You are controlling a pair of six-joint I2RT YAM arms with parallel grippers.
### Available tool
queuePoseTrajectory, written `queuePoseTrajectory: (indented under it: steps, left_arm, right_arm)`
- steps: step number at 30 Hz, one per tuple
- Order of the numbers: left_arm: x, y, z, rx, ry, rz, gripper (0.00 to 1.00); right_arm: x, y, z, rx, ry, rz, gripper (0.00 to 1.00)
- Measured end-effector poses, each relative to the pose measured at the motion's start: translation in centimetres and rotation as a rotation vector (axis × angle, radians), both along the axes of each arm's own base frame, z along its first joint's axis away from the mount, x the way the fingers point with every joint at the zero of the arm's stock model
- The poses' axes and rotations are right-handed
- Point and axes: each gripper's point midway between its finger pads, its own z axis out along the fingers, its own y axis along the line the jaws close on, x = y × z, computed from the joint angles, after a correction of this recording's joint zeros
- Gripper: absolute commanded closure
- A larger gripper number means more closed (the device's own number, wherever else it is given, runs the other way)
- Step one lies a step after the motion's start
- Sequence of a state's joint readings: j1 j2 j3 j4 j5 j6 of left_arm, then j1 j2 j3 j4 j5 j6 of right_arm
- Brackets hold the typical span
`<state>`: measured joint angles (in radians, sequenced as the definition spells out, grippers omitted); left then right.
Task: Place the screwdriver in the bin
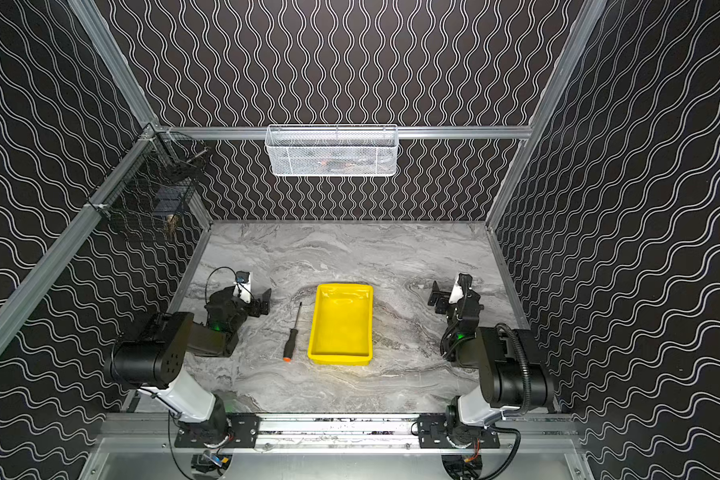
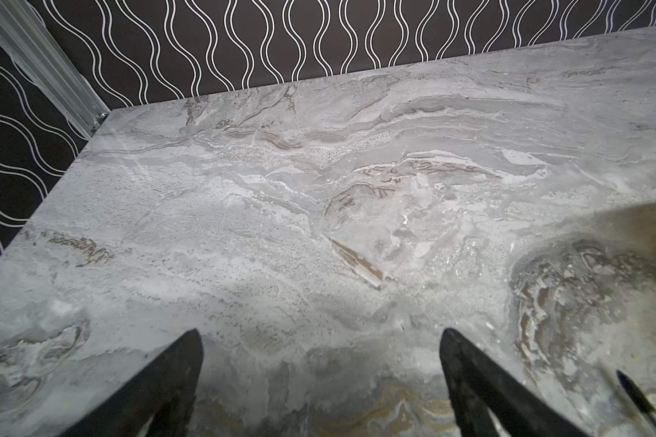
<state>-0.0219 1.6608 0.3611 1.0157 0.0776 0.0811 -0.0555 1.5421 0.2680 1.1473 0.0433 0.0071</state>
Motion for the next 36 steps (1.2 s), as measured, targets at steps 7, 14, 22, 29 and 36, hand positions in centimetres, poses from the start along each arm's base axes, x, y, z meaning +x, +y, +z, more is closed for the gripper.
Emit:
queuePoseTrajectory:
  steps: [7,14,22,29,36]
  left_arm:
    - [0.00,0.01,0.00,0.000,0.000,0.000,0.01]
    - [0.01,0.01,0.01,0.000,0.000,0.000,0.01]
    - [0.01,0.01,0.01,0.000,0.000,0.000,0.01]
    - [0.01,0.01,0.01,0.000,0.000,0.000,0.01]
    - [0.08,0.65,0.02,0.010,-0.001,0.037,0.01]
  right_arm:
    - [0.00,0.00,0.00,0.000,0.000,0.000,0.01]
    - [0.00,0.00,0.00,0.000,0.000,0.000,0.01]
    - [0.00,0.00,0.00,0.000,0.000,0.000,0.01]
    - [0.00,-0.03,0.00,0.000,0.000,-0.001,0.01]
    - [0.00,-0.03,0.00,0.000,0.000,-0.001,0.01]
